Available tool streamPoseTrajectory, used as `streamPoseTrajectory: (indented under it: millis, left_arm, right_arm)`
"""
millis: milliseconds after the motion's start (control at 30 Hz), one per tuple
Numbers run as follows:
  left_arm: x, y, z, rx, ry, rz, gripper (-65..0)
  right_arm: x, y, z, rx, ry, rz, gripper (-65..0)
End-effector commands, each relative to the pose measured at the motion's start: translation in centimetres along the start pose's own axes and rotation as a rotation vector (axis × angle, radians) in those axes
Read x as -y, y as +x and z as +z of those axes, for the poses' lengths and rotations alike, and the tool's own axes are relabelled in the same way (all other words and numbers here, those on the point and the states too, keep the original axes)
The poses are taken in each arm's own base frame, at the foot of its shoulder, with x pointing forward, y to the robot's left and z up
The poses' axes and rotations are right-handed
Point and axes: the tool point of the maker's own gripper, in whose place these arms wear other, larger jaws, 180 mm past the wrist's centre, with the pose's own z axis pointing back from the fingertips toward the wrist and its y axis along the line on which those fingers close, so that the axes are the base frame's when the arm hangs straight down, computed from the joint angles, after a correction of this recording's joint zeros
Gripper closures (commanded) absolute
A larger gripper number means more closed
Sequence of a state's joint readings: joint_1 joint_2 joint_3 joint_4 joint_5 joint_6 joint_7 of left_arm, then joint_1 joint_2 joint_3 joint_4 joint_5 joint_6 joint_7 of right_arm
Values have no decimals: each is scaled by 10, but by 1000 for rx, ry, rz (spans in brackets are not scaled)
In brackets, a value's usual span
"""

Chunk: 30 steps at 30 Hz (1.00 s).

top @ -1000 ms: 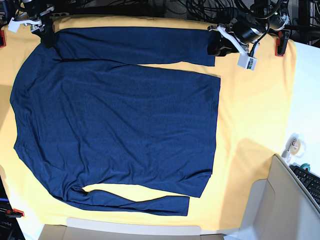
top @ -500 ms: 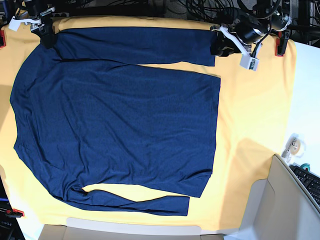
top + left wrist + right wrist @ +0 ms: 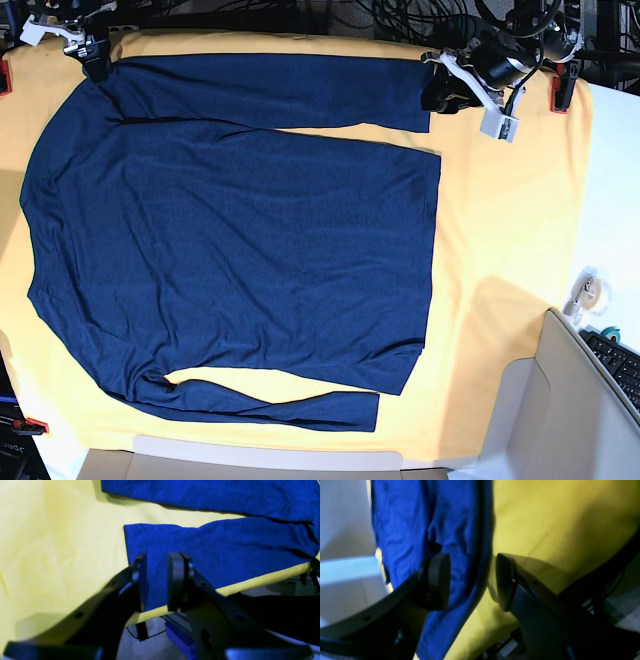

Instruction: Fold the T-shirt properly

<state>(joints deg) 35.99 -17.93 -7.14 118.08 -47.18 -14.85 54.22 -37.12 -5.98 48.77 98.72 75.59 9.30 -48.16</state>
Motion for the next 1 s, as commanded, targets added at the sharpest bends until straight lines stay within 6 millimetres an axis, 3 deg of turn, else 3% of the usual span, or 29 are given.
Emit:
streamPoseTrajectory:
  millis: [0, 200, 733, 800, 867, 900, 967]
  left_arm:
    - [3, 4, 3, 13, -12, -7, -145]
    - [2, -2, 3, -20, -9, -7, -145]
    - [2, -2, 3, -18, -9, -5, -145]
    - [2, -2, 3, -19, -7, -5, -145]
    - [1, -2, 3, -21, -6, -3, -145]
    - [0, -4, 3, -25, -4, 0, -146]
    - [-3, -11, 1, -55, -1, 13, -146]
  right_arm:
    - [9, 2, 5, 5, -49, -4, -295]
    - [5, 1, -3, 14, -14, -101, -295]
    - [-16, 7, -24, 23, 53, -109, -286]
    - [-15, 6, -24, 21, 52, -109, -206]
    - [-15, 7, -24, 21, 50, -107, -47]
    - [-14, 6, -23, 19, 48, -108, 0]
    - [-14, 6, -23, 19, 48, -108, 0]
